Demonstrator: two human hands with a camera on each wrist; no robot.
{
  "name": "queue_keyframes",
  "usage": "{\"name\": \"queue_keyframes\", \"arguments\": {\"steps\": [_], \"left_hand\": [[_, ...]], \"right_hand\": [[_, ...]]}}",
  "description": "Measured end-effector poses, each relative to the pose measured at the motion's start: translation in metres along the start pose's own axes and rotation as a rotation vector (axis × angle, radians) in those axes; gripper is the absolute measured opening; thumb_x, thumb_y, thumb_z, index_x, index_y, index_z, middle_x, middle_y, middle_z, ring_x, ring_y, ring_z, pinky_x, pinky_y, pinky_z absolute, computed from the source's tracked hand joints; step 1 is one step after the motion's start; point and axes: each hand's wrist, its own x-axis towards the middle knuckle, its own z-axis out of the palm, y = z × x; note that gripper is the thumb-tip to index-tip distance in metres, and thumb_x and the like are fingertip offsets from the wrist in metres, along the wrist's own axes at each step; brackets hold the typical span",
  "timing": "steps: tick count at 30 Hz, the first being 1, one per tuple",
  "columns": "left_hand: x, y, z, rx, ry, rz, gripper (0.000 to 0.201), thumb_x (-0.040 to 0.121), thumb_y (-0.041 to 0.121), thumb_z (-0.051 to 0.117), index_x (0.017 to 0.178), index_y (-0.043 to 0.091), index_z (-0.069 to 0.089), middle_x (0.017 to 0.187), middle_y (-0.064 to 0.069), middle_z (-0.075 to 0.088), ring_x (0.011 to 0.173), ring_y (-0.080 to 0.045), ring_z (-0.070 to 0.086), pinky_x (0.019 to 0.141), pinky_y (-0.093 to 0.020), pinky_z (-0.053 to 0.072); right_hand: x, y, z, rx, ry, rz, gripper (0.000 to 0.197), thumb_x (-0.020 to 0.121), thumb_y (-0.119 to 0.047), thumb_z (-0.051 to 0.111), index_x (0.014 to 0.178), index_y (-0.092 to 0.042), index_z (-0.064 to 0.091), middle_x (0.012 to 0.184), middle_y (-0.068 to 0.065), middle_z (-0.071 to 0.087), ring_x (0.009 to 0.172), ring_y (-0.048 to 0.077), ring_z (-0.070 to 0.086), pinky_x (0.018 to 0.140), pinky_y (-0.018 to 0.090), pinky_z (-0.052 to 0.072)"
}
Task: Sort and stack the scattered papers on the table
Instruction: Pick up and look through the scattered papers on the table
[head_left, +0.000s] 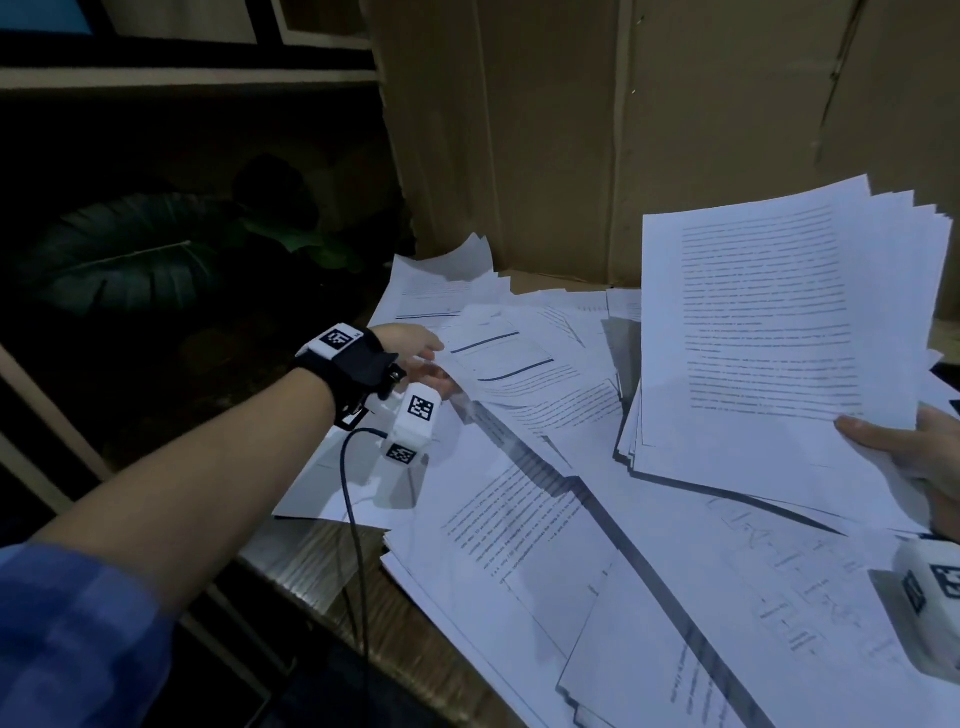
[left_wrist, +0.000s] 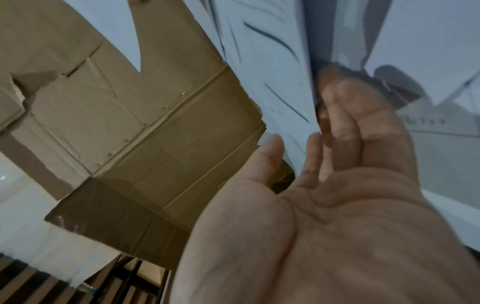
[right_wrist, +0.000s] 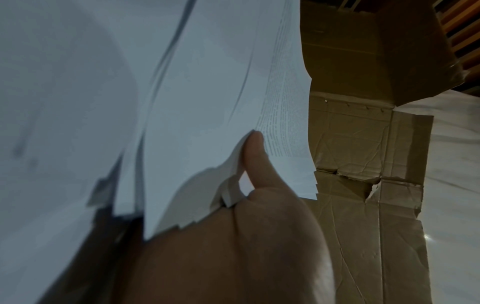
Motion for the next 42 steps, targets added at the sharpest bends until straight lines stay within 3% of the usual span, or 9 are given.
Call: {"name": "queue_keyframes", "arguments": {"steps": [4,8,15,19,25,28,35,38,42], "left_hand": [[0.01,-0.009,-0.005,0.115,-0.042,-0.04,0.041,0.102,0.013,0.05,0.138,-0.004,0.044,0.137,-0.019,0.053,0.106,-0.032,0.06,0.094,-0.034,0.047],[0.016,-0.012,-0.006,0.24,0.005,0.002,0.023,0.096,0.024,0.061,0.089,0.002,0.06,0.092,-0.018,0.063,0.07,-0.026,0.049,0.038,-0.013,0.037],[0.011,-0.012,0.011,0.28,0.125,0.197,0.049,0.092,0.004,0.065,0.134,-0.006,0.042,0.117,-0.024,0.06,0.1,-0.024,0.057,0.088,-0.034,0.049],[-0.002,-0.02,-0.019,0.129,0.098,0.238,0.019,0.093,-0.005,0.057,0.083,0.008,0.049,0.093,-0.016,0.058,0.074,-0.023,0.058,0.059,-0.027,0.055],[-0.036,-0.062,-0.084,0.017,-0.03,0.092,0.021,0.094,-0.006,0.053,0.114,-0.006,0.059,0.105,-0.021,0.067,0.08,-0.029,0.069,0.068,-0.036,0.059],[-0.036,-0.078,-0.094,0.066,-0.034,0.101,0.051,0.087,-0.005,0.064,0.134,0.004,0.049,0.119,-0.019,0.066,0.102,-0.036,0.066,0.086,-0.049,0.055],[-0.045,-0.071,-0.074,0.327,-0.016,0.162,0.089,0.085,-0.006,0.068,0.154,0.02,0.02,0.14,-0.013,0.05,0.114,-0.033,0.058,0.082,-0.042,0.054],[-0.056,-0.073,-0.077,0.345,0.012,0.134,0.114,0.072,0.015,0.085,0.156,0.022,0.008,0.142,-0.009,0.047,0.109,-0.032,0.061,0.095,-0.048,0.052],[-0.087,-0.088,-0.074,0.559,-0.09,0.129,0.141,0.039,0.046,0.09,0.154,0.025,0.013,0.133,-0.004,0.046,0.119,-0.02,0.05,0.072,-0.025,0.057]], "right_hand": [[-0.001,-0.003,-0.001,-0.001,0.002,0.013,0.046,0.096,-0.006,0.055,0.14,-0.019,0.055,0.125,0.005,0.07,0.104,0.028,0.071,0.084,0.044,0.057],[-0.002,0.0,-0.001,0.003,0.019,0.003,0.047,0.095,-0.006,0.056,0.14,-0.019,0.055,0.127,0.003,0.069,0.108,0.026,0.07,0.092,0.045,0.052],[-0.004,-0.001,-0.003,0.028,-0.021,0.014,0.057,0.083,-0.017,0.062,0.139,-0.018,0.056,0.13,0.006,0.067,0.117,0.032,0.066,0.097,0.052,0.048],[-0.005,-0.004,-0.001,0.025,-0.011,0.016,0.058,0.082,-0.018,0.063,0.139,-0.018,0.056,0.129,0.005,0.068,0.116,0.032,0.066,0.096,0.051,0.049],[-0.006,-0.004,-0.001,-0.001,-0.022,-0.001,0.055,0.083,-0.018,0.063,0.138,-0.018,0.057,0.13,0.005,0.068,0.117,0.031,0.065,0.099,0.05,0.046],[-0.005,-0.003,-0.001,0.009,-0.019,-0.009,0.048,0.09,-0.014,0.059,0.138,-0.017,0.057,0.13,0.006,0.067,0.118,0.031,0.065,0.099,0.049,0.046],[-0.004,-0.002,-0.002,-0.029,0.03,-0.011,0.055,0.083,-0.02,0.065,0.137,-0.019,0.058,0.129,0.004,0.068,0.114,0.028,0.068,0.095,0.045,0.051],[-0.006,-0.004,0.001,-0.045,0.009,-0.002,0.055,0.084,-0.02,0.065,0.138,-0.02,0.057,0.13,0.004,0.068,0.113,0.029,0.068,0.095,0.047,0.051],[-0.002,-0.001,0.001,0.022,-0.066,-0.028,0.045,0.096,-0.008,0.055,0.14,-0.017,0.054,0.132,-0.001,0.066,0.116,0.021,0.066,0.094,0.038,0.056]]}}
